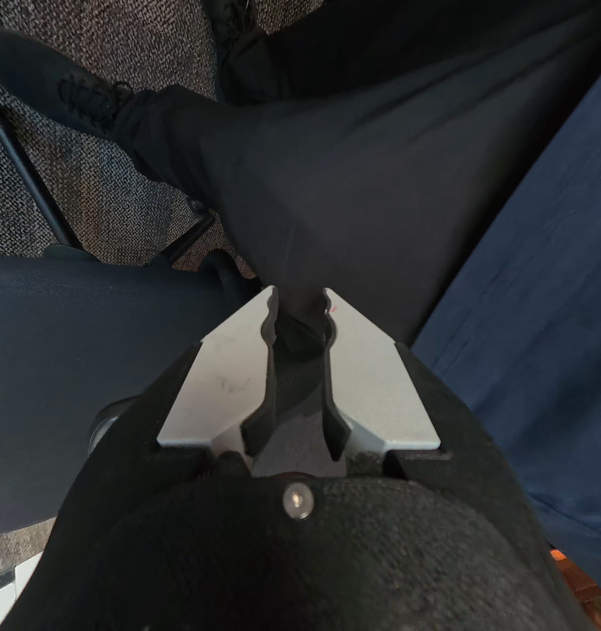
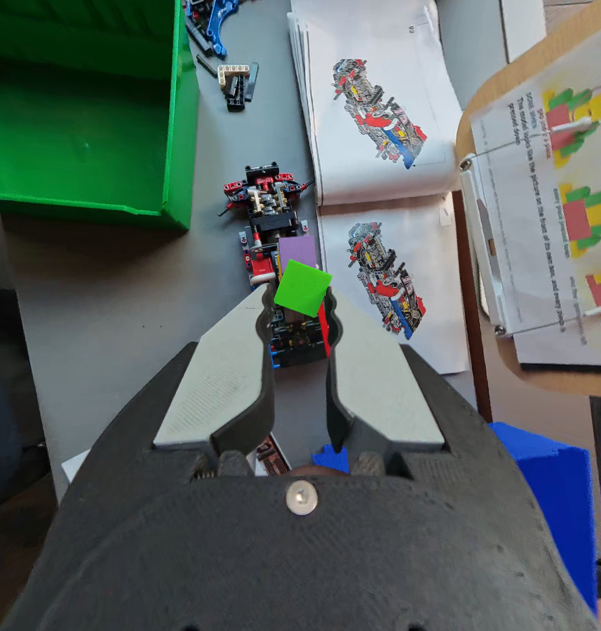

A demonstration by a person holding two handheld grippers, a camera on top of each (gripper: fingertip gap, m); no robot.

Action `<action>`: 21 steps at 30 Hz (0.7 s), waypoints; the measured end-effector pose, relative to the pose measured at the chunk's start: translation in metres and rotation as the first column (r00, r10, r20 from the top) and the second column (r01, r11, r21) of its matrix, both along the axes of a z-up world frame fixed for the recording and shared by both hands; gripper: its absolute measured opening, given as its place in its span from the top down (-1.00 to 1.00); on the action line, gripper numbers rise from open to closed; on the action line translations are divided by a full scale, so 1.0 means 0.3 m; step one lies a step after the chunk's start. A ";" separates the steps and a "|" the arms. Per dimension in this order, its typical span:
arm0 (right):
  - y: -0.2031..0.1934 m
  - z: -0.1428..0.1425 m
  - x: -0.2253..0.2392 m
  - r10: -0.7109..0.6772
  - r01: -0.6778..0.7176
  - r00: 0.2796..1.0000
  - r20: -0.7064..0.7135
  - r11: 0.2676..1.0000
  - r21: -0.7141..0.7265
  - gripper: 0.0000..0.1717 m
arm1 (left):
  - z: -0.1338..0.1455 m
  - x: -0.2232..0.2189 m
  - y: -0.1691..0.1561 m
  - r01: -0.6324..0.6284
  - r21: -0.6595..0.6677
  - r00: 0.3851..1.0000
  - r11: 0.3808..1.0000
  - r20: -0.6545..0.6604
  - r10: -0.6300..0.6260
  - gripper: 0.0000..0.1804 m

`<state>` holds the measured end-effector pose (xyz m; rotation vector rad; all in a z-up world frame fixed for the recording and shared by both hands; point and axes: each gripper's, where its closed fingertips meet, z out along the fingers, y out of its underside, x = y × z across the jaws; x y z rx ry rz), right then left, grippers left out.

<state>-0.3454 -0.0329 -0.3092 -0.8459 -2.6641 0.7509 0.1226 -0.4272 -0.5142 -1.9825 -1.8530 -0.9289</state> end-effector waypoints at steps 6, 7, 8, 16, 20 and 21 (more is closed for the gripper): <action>-0.062 -0.033 -0.036 0.093 -0.096 0.995 0.048 0.992 0.086 0.68 | 0.004 -0.002 0.010 -0.028 0.004 0.999 1.000 -0.021 0.028 0.75; -0.068 -0.037 -0.037 0.097 -0.101 0.994 0.050 0.991 0.088 0.68 | 0.003 0.005 0.010 -0.034 0.004 0.999 0.999 -0.018 0.034 0.75; -0.074 -0.041 -0.038 0.099 -0.104 0.994 0.054 0.991 0.087 0.68 | 0.002 0.013 0.010 -0.039 0.004 0.999 0.999 -0.015 0.039 0.75; -0.080 -0.056 -0.044 0.110 -0.116 0.992 0.060 0.988 0.102 0.68 | -0.004 0.075 -0.006 -0.059 -0.007 0.998 0.998 0.028 0.059 0.75; -0.068 -0.058 -0.051 0.141 -0.148 0.988 0.060 0.979 0.137 0.68 | 0.000 0.063 -0.007 -0.060 -0.009 0.998 0.998 0.019 0.060 0.74; -0.067 -0.054 -0.054 0.163 -0.169 0.985 0.052 0.974 0.152 0.68 | 0.003 0.057 -0.005 -0.059 -0.008 0.998 0.998 0.014 0.060 0.74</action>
